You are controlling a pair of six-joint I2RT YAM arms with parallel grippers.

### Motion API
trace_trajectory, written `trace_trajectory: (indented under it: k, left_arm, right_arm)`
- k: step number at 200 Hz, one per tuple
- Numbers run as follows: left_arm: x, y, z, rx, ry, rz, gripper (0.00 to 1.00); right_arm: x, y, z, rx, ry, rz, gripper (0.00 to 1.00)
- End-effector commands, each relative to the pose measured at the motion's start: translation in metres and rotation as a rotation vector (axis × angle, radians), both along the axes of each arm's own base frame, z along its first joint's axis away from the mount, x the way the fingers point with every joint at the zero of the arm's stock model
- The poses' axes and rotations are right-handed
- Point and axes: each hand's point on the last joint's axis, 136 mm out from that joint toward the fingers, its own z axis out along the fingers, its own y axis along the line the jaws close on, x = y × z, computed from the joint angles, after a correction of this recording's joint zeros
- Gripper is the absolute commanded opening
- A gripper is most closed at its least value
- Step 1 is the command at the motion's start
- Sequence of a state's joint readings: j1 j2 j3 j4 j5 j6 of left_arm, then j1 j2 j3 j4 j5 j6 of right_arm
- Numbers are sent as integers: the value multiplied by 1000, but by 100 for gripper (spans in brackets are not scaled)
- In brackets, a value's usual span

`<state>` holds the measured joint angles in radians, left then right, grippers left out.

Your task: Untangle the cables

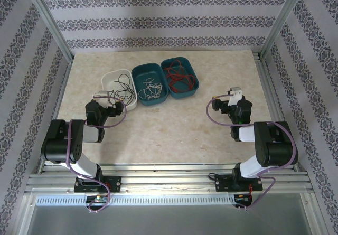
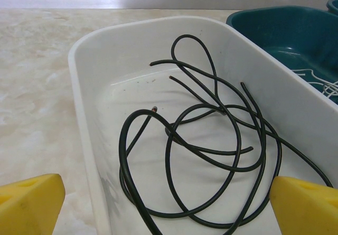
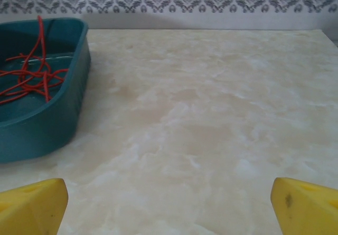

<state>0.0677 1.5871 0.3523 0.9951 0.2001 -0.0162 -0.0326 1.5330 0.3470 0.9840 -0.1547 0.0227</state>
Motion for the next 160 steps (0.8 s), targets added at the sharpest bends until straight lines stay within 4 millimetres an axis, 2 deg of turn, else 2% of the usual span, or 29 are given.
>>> trace_trajectory:
  k: [1,66,160]
  left_arm:
    - [1,5,2,-11,-12,24,99]
    - [0,0,3,-10,-19,-8,99]
    - [0,4,2,-12,-18,18,99]
  right_arm:
    - [6,-12,5,12,-15,-87,98]
    - [6,-12,5,0,-11,-98,98]
    - [6,-12,4,-3,-9,-97,98]
